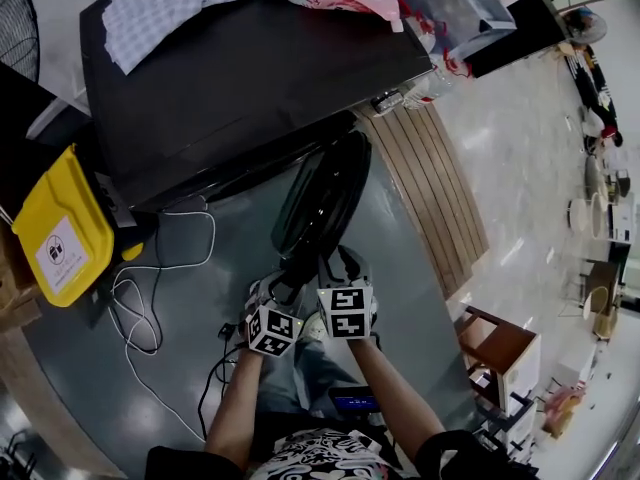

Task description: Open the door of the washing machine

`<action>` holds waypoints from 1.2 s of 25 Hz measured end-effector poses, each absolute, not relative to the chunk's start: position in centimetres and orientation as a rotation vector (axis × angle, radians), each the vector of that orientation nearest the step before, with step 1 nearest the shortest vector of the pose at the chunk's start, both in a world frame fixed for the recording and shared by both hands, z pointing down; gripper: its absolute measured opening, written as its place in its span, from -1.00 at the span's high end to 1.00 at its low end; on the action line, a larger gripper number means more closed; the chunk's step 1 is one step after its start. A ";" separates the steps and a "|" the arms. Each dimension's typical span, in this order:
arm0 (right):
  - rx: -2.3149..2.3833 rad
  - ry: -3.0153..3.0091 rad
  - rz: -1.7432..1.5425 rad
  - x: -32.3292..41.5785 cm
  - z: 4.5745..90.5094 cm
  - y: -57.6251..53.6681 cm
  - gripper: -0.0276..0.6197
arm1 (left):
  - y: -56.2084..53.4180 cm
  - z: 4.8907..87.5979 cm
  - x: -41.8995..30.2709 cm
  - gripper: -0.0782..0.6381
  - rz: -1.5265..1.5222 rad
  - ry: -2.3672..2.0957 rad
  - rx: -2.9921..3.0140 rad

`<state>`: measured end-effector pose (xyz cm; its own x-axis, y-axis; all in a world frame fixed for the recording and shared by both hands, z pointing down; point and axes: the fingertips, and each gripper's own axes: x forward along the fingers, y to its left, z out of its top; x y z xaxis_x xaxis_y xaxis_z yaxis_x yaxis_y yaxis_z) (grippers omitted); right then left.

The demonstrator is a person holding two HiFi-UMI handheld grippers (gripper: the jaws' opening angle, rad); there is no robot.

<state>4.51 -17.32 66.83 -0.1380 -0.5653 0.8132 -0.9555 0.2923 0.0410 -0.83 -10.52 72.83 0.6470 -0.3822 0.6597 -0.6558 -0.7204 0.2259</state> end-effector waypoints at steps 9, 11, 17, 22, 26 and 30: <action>1.462 -1.723 0.702 11.4 67.0 -14.2 0.58 | -14.6 70.8 -3.6 0.34 0.709 -0.993 2.364; 1.493 -1.676 0.713 13.4 67.1 -13.5 0.61 | -15.4 70.3 -3.5 0.34 0.686 -1.004 2.362; 1.607 -1.518 0.704 20.4 67.0 -12.7 0.70 | -16.9 69.6 -3.3 0.35 0.640 -1.023 2.351; 1.768 -1.380 0.677 26.3 67.0 -13.5 0.84 | -17.4 69.9 -3.3 0.36 0.621 -1.021 2.343; 1.858 -1.320 0.694 29.4 67.0 -14.4 0.91 | -17.5 70.0 -3.3 0.36 0.617 -1.016 2.348; 1.895 -1.291 0.738 31.3 67.5 -14.9 0.91 | -17.9 69.2 -3.1 0.36 0.616 -1.026 2.382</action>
